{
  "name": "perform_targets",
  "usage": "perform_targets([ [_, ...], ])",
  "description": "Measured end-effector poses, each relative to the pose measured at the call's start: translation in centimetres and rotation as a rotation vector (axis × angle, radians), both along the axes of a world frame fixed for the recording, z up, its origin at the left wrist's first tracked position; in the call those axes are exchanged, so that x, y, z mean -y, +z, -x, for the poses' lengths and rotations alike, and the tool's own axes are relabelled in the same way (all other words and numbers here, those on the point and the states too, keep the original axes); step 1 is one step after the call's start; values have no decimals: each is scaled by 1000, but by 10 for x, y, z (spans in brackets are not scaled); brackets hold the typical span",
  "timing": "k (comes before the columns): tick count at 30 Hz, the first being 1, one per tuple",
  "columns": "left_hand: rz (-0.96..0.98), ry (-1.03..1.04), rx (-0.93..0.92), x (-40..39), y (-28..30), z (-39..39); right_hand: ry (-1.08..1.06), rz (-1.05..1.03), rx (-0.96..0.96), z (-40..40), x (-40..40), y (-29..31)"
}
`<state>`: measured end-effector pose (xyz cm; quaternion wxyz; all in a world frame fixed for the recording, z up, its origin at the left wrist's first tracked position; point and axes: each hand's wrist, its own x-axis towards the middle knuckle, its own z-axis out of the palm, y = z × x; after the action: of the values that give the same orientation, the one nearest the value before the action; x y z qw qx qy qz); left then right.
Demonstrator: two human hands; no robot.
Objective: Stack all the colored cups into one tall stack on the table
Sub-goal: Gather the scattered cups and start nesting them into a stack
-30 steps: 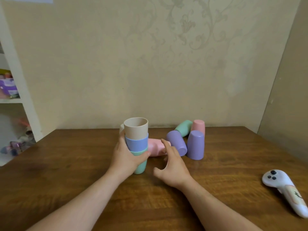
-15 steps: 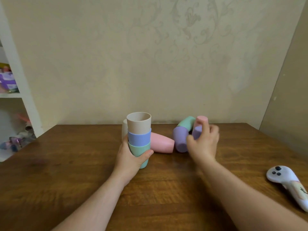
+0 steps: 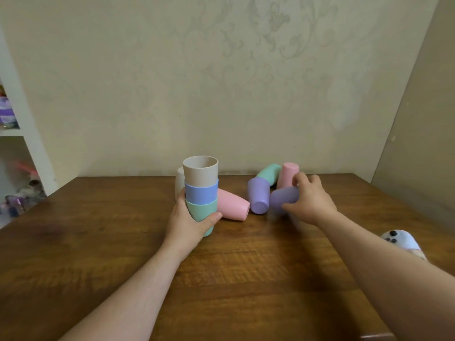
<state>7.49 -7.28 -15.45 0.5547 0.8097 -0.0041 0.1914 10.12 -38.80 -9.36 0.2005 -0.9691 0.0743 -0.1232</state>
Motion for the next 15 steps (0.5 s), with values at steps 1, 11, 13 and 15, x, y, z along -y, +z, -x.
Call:
perform_targets([
  [1,-3,2,2,0,0,0,-19,-37,-7,5,3,-3],
  [11,-15,-97,-47,4,3,7,-86,53,-190,29,-9,-14],
  [13,-26,-109,-60,4,3,8,-156,-30,-103,29,-18,-5],
  [15,-39,-121,-67,3,4,8,-167,-349,61,27,-28,18],
])
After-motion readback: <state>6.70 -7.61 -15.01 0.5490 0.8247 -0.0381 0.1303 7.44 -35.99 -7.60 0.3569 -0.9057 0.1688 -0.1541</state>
